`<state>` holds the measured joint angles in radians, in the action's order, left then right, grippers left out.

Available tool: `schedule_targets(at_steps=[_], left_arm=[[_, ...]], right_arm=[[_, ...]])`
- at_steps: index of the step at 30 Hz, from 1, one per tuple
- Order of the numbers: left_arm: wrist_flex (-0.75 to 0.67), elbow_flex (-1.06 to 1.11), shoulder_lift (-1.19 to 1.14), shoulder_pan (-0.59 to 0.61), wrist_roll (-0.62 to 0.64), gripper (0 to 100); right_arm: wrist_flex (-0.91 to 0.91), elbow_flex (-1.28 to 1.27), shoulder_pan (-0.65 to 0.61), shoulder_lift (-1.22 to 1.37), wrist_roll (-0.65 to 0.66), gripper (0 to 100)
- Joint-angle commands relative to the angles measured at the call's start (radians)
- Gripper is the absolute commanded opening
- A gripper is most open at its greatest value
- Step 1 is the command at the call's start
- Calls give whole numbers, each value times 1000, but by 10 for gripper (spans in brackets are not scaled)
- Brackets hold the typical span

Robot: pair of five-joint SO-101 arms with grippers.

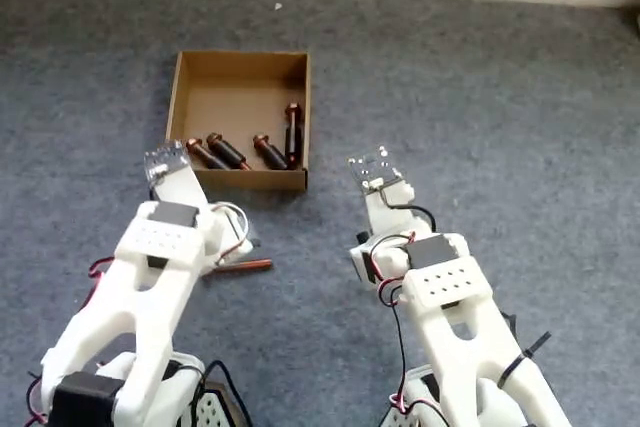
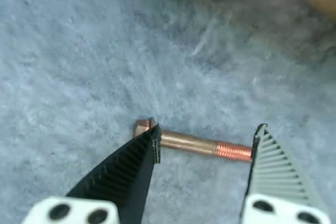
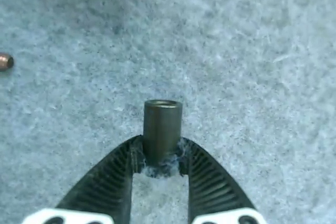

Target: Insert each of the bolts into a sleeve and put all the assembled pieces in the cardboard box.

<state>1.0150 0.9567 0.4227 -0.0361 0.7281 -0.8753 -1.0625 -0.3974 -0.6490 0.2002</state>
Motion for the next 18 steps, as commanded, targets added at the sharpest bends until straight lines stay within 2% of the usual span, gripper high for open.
schedule_targets(at_steps=[1,5,8,14,18], left_arm=[[112,-117,8,-19,-14,285],[259,-188,8,-87,-14,286],[307,-191,8,-140,-14,287],[302,-153,-1,-162,-17,288],[239,-76,-1,-156,-43,289]], right_arm=[[24,8,12,-36,-5,5],[24,7,12,-36,-5,5],[24,7,12,-36,-5,5],[24,5,12,-36,-3,5],[24,5,12,-36,-3,5]])
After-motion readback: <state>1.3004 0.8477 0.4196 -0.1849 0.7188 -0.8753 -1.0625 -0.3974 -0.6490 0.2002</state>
